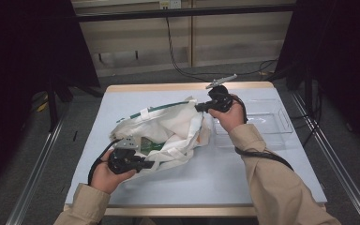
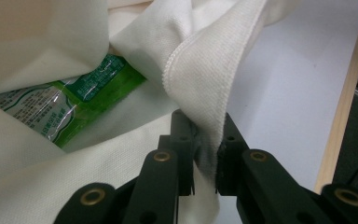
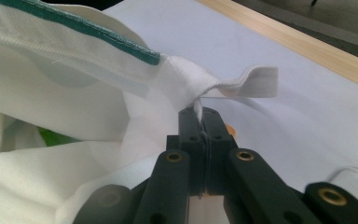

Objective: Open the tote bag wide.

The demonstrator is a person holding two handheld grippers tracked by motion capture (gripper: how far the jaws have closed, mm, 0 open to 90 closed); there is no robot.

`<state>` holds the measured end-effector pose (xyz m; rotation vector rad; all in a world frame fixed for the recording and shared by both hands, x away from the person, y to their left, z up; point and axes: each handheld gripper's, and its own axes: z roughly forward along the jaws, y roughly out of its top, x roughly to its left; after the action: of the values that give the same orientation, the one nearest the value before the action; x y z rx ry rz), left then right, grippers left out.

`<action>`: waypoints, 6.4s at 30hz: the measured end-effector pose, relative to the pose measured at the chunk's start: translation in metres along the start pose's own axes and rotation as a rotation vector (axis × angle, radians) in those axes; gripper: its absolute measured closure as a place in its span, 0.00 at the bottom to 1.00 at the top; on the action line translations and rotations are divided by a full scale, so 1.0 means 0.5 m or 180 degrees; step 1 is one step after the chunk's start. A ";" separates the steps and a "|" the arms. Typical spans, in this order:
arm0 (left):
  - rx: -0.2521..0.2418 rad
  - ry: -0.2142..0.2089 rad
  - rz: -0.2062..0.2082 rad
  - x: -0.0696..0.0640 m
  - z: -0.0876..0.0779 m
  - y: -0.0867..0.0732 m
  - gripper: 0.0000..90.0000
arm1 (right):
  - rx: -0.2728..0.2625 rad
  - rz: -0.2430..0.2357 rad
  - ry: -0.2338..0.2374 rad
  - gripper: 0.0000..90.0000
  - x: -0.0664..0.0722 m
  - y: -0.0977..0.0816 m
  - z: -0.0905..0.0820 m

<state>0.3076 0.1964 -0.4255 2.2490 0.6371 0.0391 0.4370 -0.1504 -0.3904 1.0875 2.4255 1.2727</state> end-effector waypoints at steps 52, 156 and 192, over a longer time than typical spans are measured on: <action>0.0049 0.0005 -0.0156 0.010 -0.010 0.013 0.59 | -0.0003 -0.0184 -0.0130 0.64 0.032 -0.020 -0.036; -0.0185 0.1041 -0.0738 0.138 -0.062 0.123 1.00 | 0.0557 -0.0789 0.0979 1.00 0.239 -0.176 0.038; -0.0098 0.1156 -0.0953 0.226 -0.003 0.142 1.00 | 0.0583 -0.0859 0.1019 1.00 0.228 -0.220 0.036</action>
<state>0.4367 0.2085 -0.3938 2.1099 1.1528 0.3107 0.3077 -0.1005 -0.4688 0.5971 2.8522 1.2327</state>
